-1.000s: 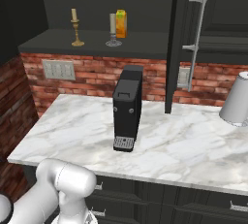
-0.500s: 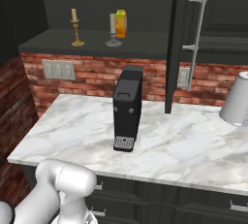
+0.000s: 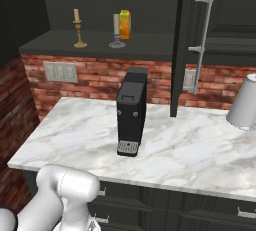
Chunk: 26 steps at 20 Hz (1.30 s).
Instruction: Pick the candle and candle from the dining table and place them in the open cabinet. Close the cabinet after placing the objects.
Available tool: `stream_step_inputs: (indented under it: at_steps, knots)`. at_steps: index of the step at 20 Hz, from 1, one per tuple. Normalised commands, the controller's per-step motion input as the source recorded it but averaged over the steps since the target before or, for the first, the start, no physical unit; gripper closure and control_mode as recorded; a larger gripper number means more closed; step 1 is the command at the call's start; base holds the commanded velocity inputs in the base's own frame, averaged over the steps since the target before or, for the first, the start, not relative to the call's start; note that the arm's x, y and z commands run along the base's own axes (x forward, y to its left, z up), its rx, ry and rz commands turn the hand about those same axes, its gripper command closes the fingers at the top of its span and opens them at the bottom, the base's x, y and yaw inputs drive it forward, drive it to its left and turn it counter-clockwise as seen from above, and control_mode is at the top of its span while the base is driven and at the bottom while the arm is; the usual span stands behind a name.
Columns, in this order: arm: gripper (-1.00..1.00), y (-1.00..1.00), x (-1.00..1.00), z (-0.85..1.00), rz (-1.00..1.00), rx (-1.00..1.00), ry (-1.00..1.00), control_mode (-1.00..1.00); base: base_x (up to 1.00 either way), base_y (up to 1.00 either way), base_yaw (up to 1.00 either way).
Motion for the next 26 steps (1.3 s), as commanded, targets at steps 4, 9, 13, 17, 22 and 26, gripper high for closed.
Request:
stream_step_inputs:
  at_steps: [4, 9, 13, 17, 22, 26]
  knots:
    - [-1.0, 0.07, 0.24, -0.08, 0.0, 0.0, -0.03, -1.0, 0.0, 0.0, 0.0]
    - [-1.0, 0.03, 0.21, -0.03, 0.0, 0.0, -0.02, -1.0, 0.0, 0.0, 0.0]
    - [-1.0, 0.08, 0.07, 0.0, 0.0, 0.0, 0.0, -1.0, 0.0, 0.0, 0.0]
    - [-1.0, 0.02, 0.05, 0.0, 0.0, 0.0, 0.0, -1.0, 0.0, 0.0, 0.0]
    - [-1.0, -0.05, 0.09, 0.0, 0.0, 0.01, 0.0, -1.0, 0.0, 0.0, 0.0]
    - [-1.0, -0.17, 0.24, 0.0, 0.0, 0.03, 0.0, -1.0, 0.0, 0.0, 0.0]
